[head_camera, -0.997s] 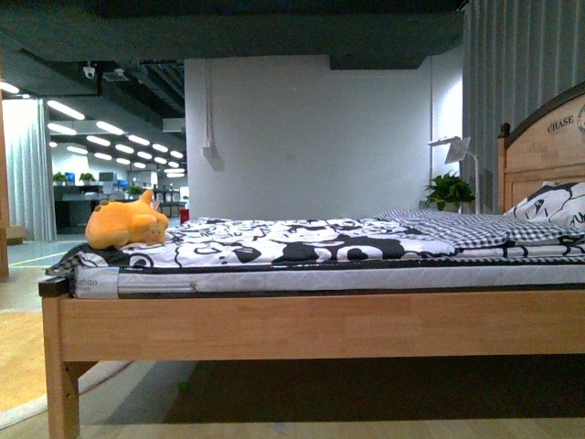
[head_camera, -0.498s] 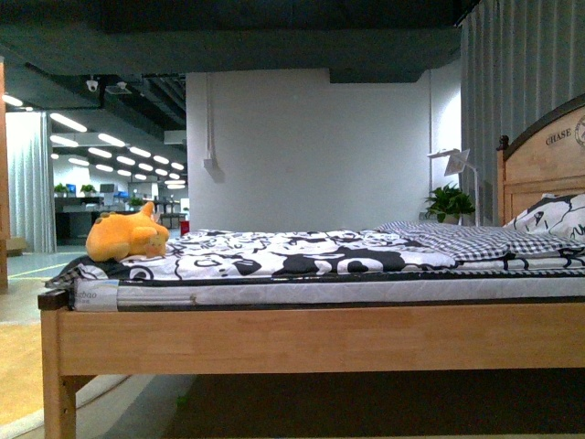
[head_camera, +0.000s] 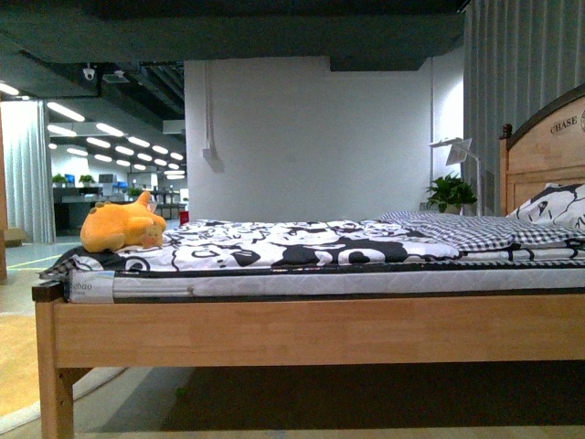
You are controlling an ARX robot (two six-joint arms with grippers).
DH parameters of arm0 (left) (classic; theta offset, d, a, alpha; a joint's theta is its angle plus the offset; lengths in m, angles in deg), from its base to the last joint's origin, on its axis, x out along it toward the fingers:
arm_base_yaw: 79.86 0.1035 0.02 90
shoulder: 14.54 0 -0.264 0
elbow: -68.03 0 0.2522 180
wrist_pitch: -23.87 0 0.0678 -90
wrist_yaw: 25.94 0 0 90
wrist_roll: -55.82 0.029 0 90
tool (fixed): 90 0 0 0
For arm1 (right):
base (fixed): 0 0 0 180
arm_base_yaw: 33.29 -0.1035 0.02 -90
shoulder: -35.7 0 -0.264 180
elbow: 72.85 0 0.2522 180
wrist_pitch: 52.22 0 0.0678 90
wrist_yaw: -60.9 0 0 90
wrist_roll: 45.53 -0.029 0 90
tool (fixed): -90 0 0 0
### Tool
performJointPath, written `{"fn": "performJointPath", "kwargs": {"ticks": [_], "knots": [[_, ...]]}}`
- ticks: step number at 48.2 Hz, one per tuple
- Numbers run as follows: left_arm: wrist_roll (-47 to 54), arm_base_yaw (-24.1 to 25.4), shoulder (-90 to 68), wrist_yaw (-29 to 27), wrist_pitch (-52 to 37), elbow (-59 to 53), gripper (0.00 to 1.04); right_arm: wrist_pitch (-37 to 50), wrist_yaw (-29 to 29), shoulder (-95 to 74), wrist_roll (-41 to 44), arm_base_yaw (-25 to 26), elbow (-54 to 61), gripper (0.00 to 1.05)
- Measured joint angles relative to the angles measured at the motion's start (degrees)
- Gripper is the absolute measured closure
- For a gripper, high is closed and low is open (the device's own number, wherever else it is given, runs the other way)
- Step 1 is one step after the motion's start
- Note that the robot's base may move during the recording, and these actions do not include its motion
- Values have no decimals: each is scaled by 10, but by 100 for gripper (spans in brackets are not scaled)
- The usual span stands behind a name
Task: Put away toys
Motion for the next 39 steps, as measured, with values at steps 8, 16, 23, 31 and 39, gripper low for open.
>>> {"fn": "performJointPath", "kwargs": {"ticks": [8, 16, 23, 31, 39], "knots": [[0, 0, 0, 0, 0, 0, 6, 0, 0, 0, 0, 0, 0, 6], [0, 0, 0, 0, 0, 0, 6, 0, 0, 0, 0, 0, 0, 6], [0, 0, 0, 0, 0, 0, 6, 0, 0, 0, 0, 0, 0, 6], [0, 0, 0, 0, 0, 0, 6, 0, 0, 0, 0, 0, 0, 6], [0, 0, 0, 0, 0, 0, 6, 0, 0, 0, 0, 0, 0, 6]]}}
